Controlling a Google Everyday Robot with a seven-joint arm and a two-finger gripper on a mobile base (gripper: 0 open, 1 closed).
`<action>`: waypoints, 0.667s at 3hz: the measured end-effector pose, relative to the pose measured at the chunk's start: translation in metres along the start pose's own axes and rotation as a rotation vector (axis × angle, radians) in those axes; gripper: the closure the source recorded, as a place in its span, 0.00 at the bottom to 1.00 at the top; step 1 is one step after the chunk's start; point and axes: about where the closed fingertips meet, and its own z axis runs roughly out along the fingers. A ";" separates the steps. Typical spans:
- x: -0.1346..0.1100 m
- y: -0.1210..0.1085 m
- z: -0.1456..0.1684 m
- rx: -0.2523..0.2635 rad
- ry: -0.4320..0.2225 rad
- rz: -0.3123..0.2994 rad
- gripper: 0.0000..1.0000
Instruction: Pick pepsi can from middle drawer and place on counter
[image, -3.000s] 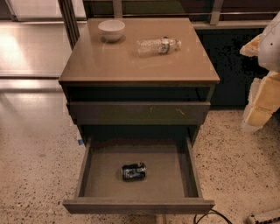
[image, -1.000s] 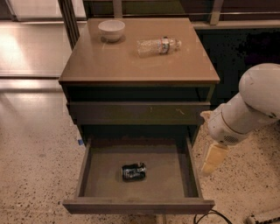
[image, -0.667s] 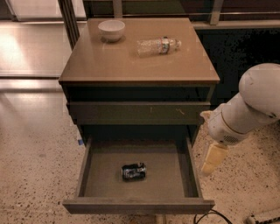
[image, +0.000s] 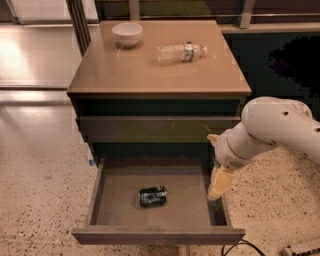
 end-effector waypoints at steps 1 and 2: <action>-0.010 0.002 0.048 -0.045 -0.055 -0.043 0.00; -0.012 0.008 0.091 -0.088 -0.088 -0.059 0.00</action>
Offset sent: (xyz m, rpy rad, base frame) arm 0.0180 0.0639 -0.1476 0.1304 0.1034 0.1414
